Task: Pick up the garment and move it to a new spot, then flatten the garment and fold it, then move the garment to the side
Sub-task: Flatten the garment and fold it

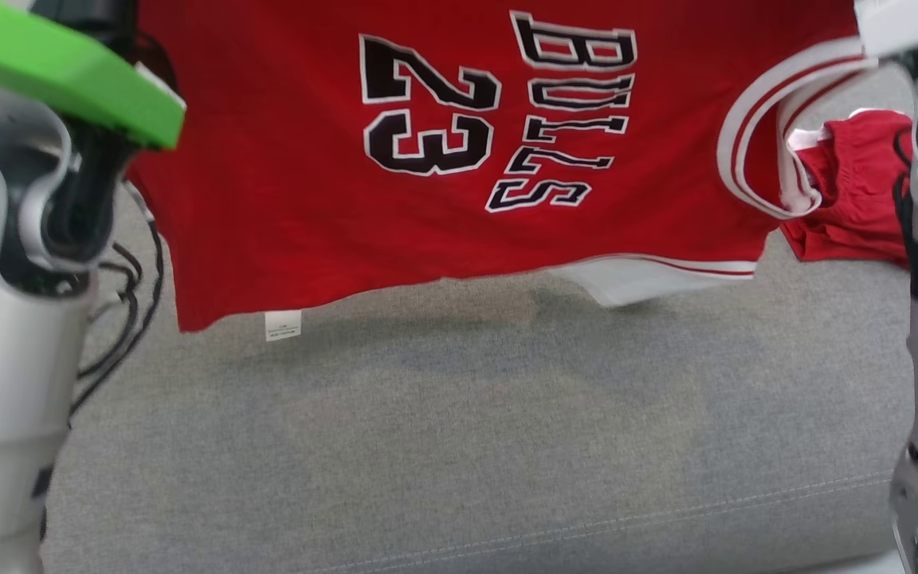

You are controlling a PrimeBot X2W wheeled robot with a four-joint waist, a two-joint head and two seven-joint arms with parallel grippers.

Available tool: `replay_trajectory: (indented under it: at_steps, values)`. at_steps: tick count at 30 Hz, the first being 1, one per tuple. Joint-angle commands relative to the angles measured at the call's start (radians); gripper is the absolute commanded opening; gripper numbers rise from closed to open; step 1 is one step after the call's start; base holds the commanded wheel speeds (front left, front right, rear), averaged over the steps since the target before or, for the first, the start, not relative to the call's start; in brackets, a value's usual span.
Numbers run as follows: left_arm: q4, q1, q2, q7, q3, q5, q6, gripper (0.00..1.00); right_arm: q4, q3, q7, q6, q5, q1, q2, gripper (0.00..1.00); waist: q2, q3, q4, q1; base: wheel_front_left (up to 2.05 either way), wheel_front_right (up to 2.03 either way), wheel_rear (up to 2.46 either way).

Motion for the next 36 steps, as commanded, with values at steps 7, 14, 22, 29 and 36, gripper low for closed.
replay_trajectory:
  at_steps: [7,14,22,29,36]
  values:
    - [0.263,-0.257,0.009,0.074,-0.023,0.051,0.008,0.00,0.301,0.009,0.017,0.000,-0.082,-0.313,0.046,0.00,-0.0001,0.176,-0.029,0.0000,0.00,0.00,0.00]
    - [0.501,-0.535,-0.019,-0.081,-0.012,0.135,0.001,0.00,0.594,0.004,-0.193,0.000,-0.230,-0.645,0.090,0.00,-0.0001,0.304,-0.058,0.0000,0.00,0.00,0.00]
    - [0.664,-0.700,-0.023,-0.342,0.011,0.188,-0.049,0.00,0.762,0.015,-0.429,0.000,-0.268,-0.827,0.132,0.00,-0.0001,0.383,-0.093,0.0000,0.00,0.00,0.00]
    - [0.805,-0.643,-0.014,-0.403,0.030,0.165,-0.111,0.00,0.761,0.211,-0.454,0.000,-0.131,-0.722,0.128,0.00,-0.0001,0.474,-0.107,0.0000,0.00,0.00,0.00]
    - [0.807,-0.472,-0.028,-0.425,0.034,0.128,-0.176,0.00,0.575,0.365,-0.461,0.000,0.061,-0.458,0.015,0.00,-0.0001,0.429,-0.082,0.0000,0.00,0.00,0.00]
